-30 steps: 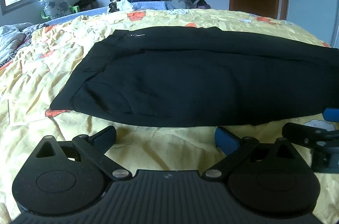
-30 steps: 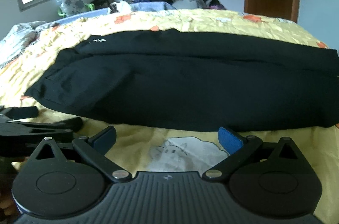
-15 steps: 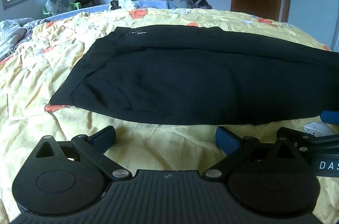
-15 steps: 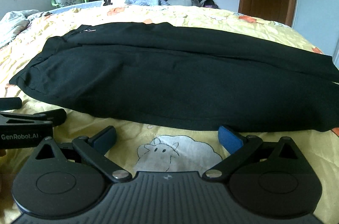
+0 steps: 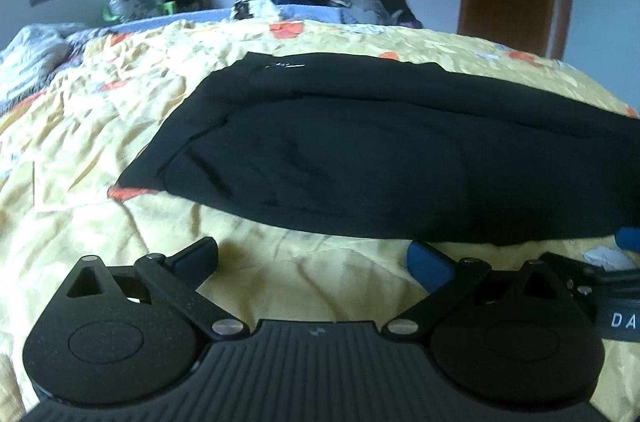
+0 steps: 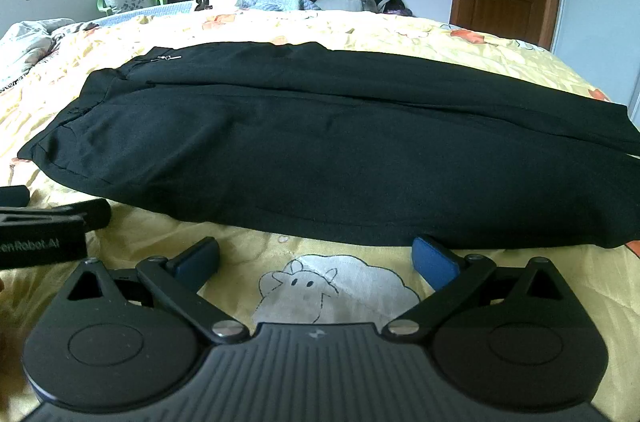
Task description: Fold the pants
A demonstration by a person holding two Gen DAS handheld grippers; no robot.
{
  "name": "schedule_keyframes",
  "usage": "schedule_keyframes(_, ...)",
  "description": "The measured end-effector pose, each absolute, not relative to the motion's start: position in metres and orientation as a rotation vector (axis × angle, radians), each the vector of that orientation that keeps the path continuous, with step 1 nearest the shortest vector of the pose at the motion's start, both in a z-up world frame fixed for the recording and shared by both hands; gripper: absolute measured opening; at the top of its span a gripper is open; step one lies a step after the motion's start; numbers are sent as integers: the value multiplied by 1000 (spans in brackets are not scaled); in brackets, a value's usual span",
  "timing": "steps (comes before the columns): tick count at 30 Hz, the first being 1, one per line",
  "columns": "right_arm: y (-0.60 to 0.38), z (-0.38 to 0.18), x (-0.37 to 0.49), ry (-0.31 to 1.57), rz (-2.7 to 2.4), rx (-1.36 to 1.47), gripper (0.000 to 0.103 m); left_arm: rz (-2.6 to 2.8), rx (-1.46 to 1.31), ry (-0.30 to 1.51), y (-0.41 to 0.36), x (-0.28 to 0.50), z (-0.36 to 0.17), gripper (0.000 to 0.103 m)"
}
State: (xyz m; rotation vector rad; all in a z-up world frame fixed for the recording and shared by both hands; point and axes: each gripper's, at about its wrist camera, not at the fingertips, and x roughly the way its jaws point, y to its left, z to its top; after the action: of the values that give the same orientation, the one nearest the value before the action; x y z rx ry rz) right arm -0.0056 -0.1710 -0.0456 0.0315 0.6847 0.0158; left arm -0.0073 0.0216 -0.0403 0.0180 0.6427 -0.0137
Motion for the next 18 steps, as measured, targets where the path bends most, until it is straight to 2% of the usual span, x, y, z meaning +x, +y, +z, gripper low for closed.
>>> schedule_keyframes(18,-170,-45,-6,684,17,32,103,-31,20,664,21,-5,-42,103)
